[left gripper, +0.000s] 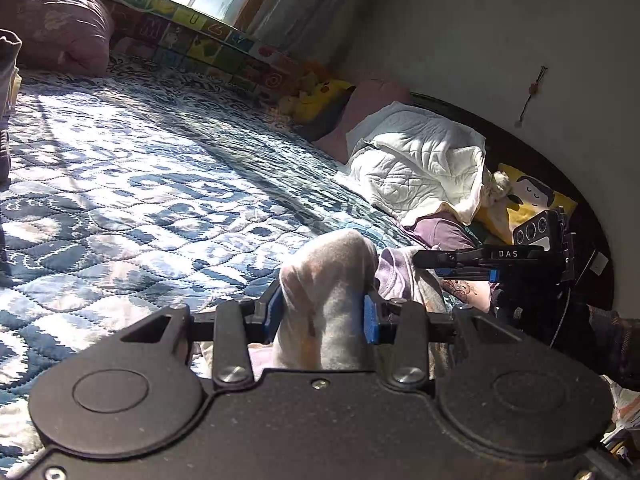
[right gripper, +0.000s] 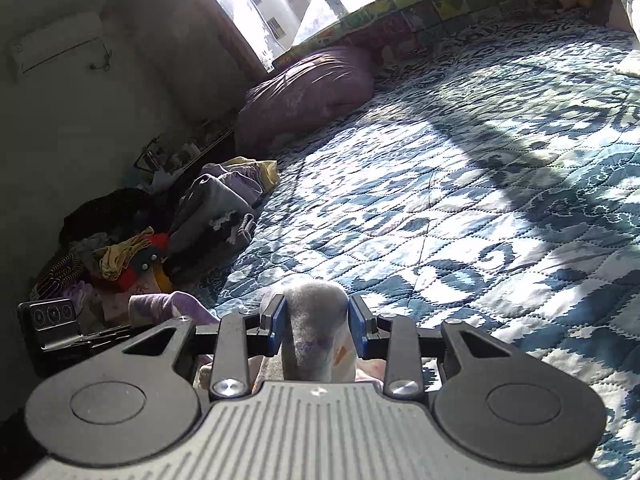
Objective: Fold clothes
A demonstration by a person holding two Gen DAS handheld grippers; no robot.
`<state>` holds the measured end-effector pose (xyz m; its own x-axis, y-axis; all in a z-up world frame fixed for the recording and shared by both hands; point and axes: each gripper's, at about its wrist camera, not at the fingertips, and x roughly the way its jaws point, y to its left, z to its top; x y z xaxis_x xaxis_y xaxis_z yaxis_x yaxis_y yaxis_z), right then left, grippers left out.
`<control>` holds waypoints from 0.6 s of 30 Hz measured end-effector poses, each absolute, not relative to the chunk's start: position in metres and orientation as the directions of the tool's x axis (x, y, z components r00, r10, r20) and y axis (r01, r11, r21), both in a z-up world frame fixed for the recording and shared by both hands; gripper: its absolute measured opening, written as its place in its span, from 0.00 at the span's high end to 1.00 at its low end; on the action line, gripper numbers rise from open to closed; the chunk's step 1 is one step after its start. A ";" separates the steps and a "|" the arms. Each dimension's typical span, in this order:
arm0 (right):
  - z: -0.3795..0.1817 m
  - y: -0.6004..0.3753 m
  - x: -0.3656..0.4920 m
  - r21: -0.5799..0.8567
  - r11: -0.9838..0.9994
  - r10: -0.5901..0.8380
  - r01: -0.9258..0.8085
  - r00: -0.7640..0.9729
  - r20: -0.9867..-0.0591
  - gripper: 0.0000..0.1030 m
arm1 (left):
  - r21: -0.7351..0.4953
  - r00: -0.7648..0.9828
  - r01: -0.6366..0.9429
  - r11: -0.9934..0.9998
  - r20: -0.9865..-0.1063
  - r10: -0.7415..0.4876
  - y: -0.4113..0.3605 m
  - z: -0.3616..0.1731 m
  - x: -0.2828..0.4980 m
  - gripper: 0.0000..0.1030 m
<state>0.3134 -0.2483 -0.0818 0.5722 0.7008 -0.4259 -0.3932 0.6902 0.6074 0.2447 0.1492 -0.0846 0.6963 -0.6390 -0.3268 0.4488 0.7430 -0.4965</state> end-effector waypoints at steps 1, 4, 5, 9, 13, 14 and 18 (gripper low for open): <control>-0.091 -0.248 0.321 0.642 0.678 0.702 -0.357 0.572 -0.423 0.65 | -0.533 0.698 0.415 0.738 -0.333 -0.633 0.151 -0.092 0.253 0.64; -0.113 -0.250 0.329 0.689 0.679 0.664 -0.254 0.612 -0.428 0.62 | -0.622 0.699 0.308 0.720 -0.366 -0.615 0.159 -0.115 0.272 0.64; -0.115 -0.251 0.325 0.687 0.687 0.645 -0.235 0.633 -0.429 0.54 | -0.637 0.700 0.264 0.724 -0.390 -0.598 0.161 -0.121 0.276 0.64; -0.111 -0.255 0.290 0.658 0.706 0.609 -0.263 0.701 -0.373 0.43 | -0.650 0.710 0.177 0.739 -0.436 -0.554 0.162 -0.130 0.272 0.57; -0.109 -0.246 0.257 0.591 0.734 0.611 -0.334 0.704 -0.361 0.38 | -0.616 0.756 0.140 0.775 -0.439 -0.485 0.162 -0.114 0.255 0.38; -0.110 -0.242 0.252 0.570 0.746 0.608 -0.344 0.701 -0.372 0.38 | -0.612 0.774 0.134 0.779 -0.427 -0.468 0.163 -0.108 0.247 0.37; -0.113 -0.236 0.242 0.575 0.742 0.614 -0.344 0.693 -0.378 0.38 | -0.526 0.844 0.076 0.847 -0.419 -0.335 0.160 -0.084 0.207 0.33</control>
